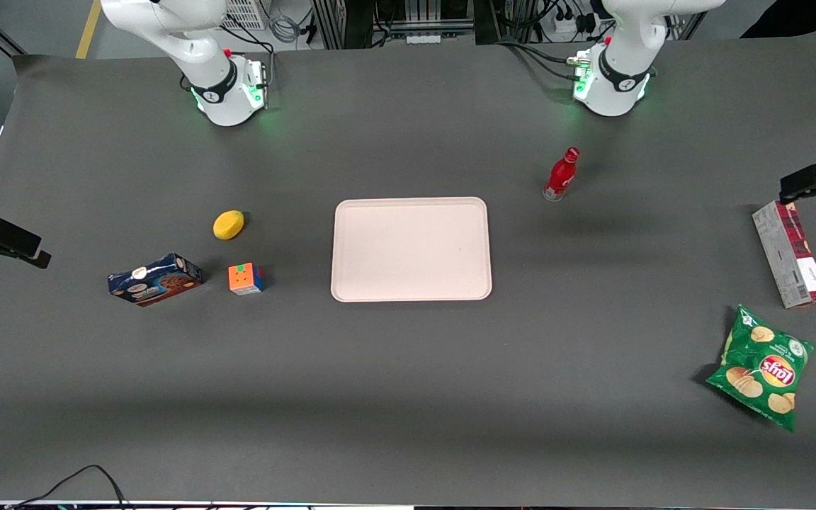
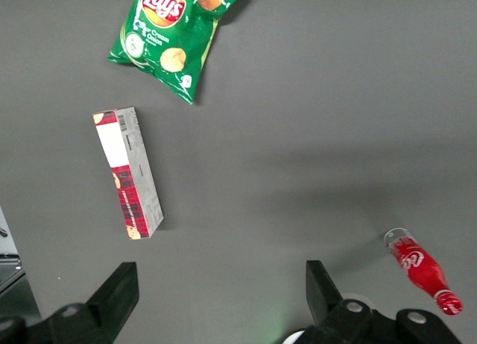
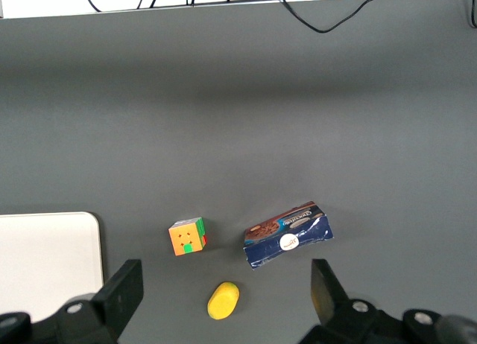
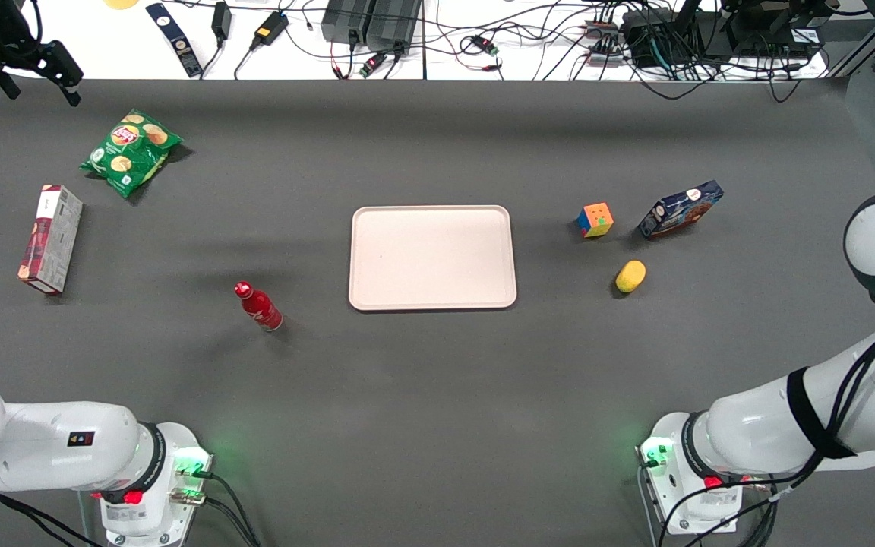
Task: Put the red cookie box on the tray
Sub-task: 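Move the left gripper toward the red tartan cookie box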
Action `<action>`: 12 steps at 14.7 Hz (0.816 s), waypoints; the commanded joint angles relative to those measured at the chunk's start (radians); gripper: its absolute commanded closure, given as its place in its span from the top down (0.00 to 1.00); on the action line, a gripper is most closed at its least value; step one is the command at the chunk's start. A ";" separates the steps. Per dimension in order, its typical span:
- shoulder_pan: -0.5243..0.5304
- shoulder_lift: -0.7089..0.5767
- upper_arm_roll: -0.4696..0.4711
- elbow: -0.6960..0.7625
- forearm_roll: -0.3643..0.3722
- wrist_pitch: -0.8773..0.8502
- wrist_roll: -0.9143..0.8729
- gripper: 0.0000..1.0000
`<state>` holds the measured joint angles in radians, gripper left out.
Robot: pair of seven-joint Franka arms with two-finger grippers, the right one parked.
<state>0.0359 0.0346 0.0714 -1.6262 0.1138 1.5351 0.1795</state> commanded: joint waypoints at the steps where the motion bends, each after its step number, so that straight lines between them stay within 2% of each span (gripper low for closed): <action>1: 0.004 0.016 0.022 0.011 0.015 0.008 0.038 1.00; 4: 0.047 0.018 0.024 -0.007 0.017 0.011 0.061 1.00; 6: 0.048 0.033 0.094 -0.020 0.021 0.031 0.099 1.00; 9: 0.048 0.036 0.217 -0.105 0.012 0.163 0.259 1.00; 12: 0.050 0.036 0.289 -0.223 -0.015 0.290 0.273 1.00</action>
<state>0.0909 0.0870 0.3090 -1.7380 0.1222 1.7220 0.4226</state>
